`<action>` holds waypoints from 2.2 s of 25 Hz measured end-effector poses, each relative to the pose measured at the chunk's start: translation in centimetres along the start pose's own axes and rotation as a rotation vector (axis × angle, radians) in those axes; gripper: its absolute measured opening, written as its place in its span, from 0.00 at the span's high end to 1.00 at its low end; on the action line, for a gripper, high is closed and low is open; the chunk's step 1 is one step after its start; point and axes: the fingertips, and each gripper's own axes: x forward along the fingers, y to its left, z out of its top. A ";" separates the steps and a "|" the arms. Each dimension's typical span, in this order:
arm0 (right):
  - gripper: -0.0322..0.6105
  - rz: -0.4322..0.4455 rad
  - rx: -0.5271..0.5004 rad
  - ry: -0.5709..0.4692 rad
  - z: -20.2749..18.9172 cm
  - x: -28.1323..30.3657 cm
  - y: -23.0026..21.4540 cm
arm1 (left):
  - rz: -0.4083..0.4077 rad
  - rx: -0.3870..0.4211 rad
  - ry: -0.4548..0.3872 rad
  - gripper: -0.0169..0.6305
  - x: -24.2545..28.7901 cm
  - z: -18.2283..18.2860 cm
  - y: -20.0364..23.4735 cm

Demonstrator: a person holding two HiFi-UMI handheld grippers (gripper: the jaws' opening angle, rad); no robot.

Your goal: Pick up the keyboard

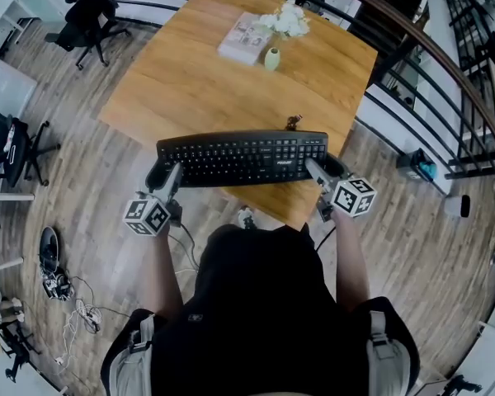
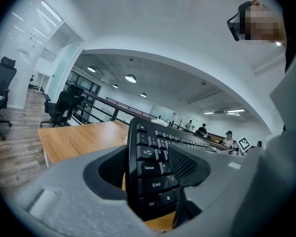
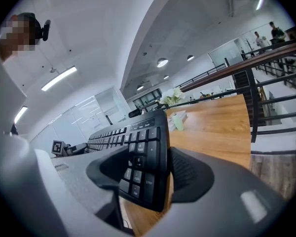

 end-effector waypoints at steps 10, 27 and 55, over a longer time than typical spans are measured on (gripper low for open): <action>0.56 -0.022 0.018 0.002 -0.4 -1.0 -0.8 | -0.019 -0.002 0.020 0.56 1.0 -0.4 -0.8; 0.56 -0.045 0.034 -0.006 -0.5 -1.1 -1.9 | -0.030 -0.015 0.050 0.56 2.5 -1.0 -0.7; 0.56 -0.042 -0.011 0.000 1.0 -0.3 -3.7 | -0.035 -0.001 0.038 0.56 5.3 0.0 -1.3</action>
